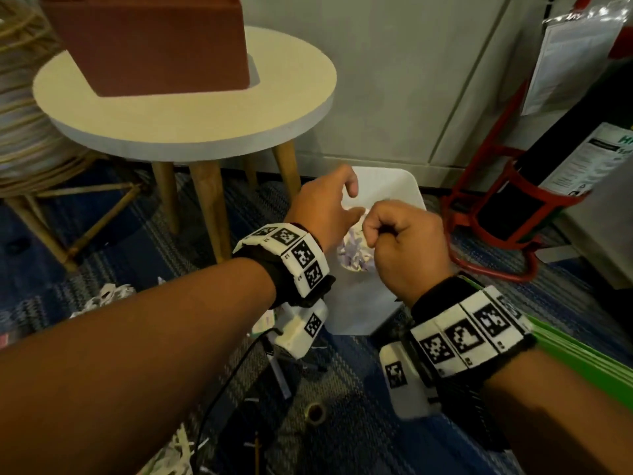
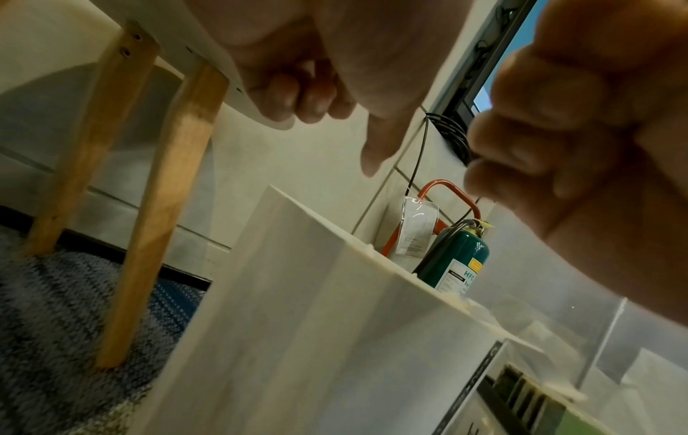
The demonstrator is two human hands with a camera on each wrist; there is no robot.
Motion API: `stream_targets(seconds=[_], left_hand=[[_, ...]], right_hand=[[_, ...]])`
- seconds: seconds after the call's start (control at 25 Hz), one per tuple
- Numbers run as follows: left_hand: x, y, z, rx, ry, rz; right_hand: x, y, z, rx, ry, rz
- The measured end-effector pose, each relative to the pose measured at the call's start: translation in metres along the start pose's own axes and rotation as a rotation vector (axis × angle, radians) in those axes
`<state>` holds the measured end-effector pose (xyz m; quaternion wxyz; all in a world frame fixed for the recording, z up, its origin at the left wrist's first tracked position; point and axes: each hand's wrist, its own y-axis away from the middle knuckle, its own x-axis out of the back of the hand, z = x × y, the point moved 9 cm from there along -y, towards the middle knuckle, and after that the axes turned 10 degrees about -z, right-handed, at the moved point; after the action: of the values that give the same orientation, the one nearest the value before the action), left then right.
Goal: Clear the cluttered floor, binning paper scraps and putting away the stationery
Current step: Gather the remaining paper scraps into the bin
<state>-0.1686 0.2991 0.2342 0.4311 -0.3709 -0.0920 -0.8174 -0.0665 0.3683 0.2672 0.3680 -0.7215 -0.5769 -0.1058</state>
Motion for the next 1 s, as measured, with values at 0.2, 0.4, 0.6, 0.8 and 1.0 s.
stream_targets(seconds=[0.2,0.4,0.6,0.8,1.0], left_hand=[[0.016,0.049,-0.056,0.108,-0.159,-0.027],[-0.019,0.110,-0.147,0.285,-0.317,-0.273],[-0.085,0.168,-0.220,0.333,-0.546,-0.723],[-0.138,0.200,-0.246,0.214,-0.606,-1.015],[-0.181,0.222,-0.267,0.176,-0.615,-1.165]], right_hand=[[-0.138,0.073,0.046,-0.182,0.273,-0.896],[-0.196,0.140,0.179,-0.551,0.589,-1.157],[-0.223,0.149,0.237,-0.746,0.582,-0.968],[-0.265,0.160,0.251,-0.661,0.613,-1.029],[-0.267,0.160,0.263,-0.753,0.615,-0.999]])
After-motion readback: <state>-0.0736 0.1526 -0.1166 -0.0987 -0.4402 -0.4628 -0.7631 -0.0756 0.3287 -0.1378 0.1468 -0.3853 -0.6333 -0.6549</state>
